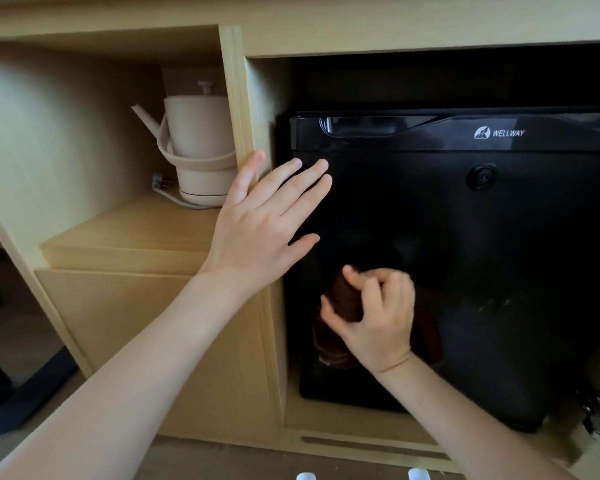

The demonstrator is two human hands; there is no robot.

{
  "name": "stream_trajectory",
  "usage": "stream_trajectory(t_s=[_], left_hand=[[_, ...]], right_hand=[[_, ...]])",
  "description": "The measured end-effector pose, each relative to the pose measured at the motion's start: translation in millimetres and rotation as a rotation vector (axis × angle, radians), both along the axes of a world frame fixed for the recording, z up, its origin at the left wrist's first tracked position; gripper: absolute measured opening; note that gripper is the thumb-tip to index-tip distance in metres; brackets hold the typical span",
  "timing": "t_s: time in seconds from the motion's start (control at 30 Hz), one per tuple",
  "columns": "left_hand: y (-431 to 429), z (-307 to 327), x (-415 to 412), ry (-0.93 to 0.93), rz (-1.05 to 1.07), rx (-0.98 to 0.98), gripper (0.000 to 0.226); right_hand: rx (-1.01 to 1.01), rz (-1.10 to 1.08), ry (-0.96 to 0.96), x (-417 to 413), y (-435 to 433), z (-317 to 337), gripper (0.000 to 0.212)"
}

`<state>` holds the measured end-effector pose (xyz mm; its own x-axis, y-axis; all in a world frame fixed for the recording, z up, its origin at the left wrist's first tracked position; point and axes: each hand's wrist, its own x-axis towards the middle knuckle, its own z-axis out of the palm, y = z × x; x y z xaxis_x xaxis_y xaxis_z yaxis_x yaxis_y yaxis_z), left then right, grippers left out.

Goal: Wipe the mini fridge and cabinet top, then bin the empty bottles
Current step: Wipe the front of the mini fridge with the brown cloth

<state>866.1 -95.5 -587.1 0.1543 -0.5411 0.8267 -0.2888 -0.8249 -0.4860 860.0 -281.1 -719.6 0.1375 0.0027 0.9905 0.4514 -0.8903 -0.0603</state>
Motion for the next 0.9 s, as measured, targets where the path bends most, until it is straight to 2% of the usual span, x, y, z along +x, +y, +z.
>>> stream_trajectory(t_s=[0.1,0.17,0.33,0.47,0.57,0.77,0.9], left_hand=[[-2,1,-2,0.009,0.000,-0.010,0.064],[-2,1,-2,0.018,-0.007,-0.016,0.064],[-2,0,-3,0.019,-0.015,-0.010,0.066],[-2,2,-5,0.034,-0.014,-0.010,0.065],[-1,2,-7,0.051,-0.015,-0.005,0.068],[0,2,-4,0.049,0.000,0.004,0.069],[-1,3,-6,0.059,0.008,0.006,0.069]], right_hand=[[0.013,0.014,0.074,-4,11,-12,0.041],[0.070,0.023,0.030,-1,17,-1,0.039],[0.452,-0.009,-0.055,8,36,14,0.047],[0.616,-0.054,0.109,-9,51,-46,0.054],[0.732,-0.076,0.169,-11,60,-51,0.053],[0.617,-0.047,-0.033,9,53,23,0.049],[0.627,-0.049,0.006,4,49,-7,0.051]])
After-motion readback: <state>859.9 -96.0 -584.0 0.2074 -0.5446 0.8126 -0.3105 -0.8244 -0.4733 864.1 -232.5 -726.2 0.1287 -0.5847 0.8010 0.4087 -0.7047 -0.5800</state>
